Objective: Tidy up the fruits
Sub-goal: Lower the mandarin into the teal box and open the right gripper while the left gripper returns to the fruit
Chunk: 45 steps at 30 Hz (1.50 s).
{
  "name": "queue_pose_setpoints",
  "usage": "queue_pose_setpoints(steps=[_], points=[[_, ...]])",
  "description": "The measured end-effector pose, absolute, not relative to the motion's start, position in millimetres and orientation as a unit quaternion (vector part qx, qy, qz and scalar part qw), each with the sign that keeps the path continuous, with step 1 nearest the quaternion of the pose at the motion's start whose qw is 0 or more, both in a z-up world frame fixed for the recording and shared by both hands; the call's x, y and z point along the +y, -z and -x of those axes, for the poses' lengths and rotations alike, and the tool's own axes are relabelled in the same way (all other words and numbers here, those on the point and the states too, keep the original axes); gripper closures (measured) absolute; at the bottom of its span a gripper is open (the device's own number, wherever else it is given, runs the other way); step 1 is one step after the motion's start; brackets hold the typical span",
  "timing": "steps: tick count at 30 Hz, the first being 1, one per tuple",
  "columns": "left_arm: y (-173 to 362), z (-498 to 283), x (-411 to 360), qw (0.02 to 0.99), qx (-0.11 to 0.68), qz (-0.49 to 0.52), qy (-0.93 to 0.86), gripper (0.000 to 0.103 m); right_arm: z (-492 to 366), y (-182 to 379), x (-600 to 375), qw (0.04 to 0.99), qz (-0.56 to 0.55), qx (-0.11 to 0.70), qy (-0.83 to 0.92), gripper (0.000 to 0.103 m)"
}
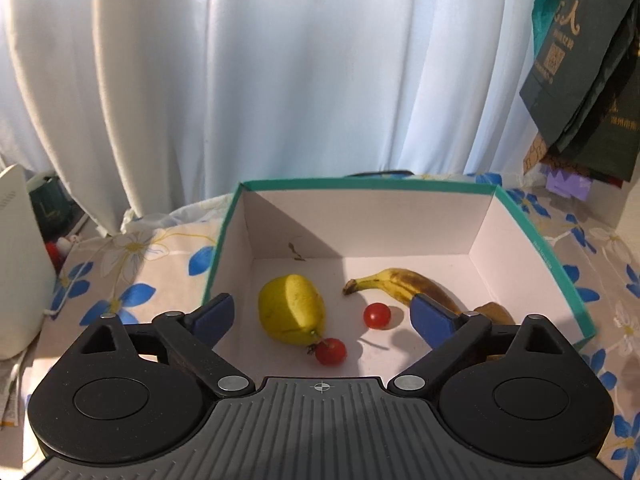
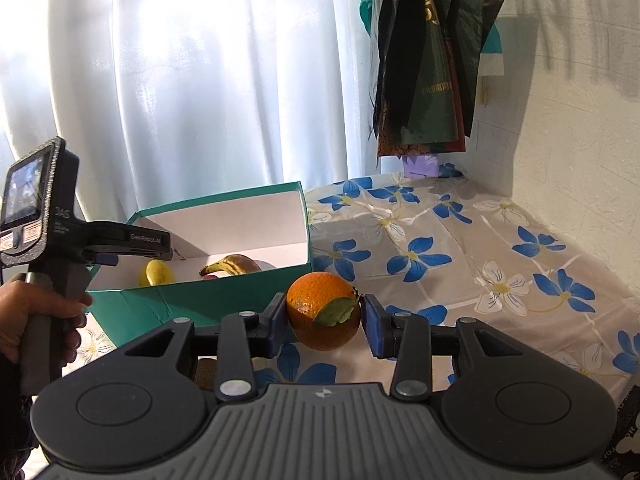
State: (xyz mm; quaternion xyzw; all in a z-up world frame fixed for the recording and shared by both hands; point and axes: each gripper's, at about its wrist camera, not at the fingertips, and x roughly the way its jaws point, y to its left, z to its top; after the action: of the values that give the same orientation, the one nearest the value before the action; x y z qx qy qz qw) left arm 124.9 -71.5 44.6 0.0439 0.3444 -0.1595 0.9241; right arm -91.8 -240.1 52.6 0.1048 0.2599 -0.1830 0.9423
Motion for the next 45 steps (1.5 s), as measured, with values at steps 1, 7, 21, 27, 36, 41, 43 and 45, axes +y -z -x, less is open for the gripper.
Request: queue_pose_setpoints(steps=[1,7,21,27,36,41,43,45], points=[[-51,-117,-65,0.927,0.339,-0.033,0.155,0.001,90,-55,-241,0.944,-0.101,0.258,0.181,0.064],[-66,-84,-26,0.929,0.345,0.011,0.131,0.0,68,-67,-245,0.954,-0.083,0.242,0.158,0.064],[-49,-47,22,0.916,0.396,0.032,0.063,0.0,-21,-49,-248,0.958,-0.06,0.267,0.089,0.064],[-45,-36,33,0.914,0.404,0.027,0.035,0.0,-60,-19,-250,0.948,-0.062,0.303,0.08,0.064],[-43,-29,38,0.911,0.412,0.024,0.012,0.0,-79,9,-249,0.94,-0.064,0.328,0.065,0.064],[-41,-28,35,0.908,0.417,0.021,0.012,0.0,-79,10,-248,0.941,-0.054,0.326,0.068,0.063],[-41,-27,34,0.908,0.417,0.018,0.014,0.0,-79,10,-249,0.941,-0.056,0.327,0.068,0.063],[-41,-27,32,0.908,0.418,0.014,0.017,0.0,-78,9,-250,0.941,-0.057,0.326,0.065,0.062]])
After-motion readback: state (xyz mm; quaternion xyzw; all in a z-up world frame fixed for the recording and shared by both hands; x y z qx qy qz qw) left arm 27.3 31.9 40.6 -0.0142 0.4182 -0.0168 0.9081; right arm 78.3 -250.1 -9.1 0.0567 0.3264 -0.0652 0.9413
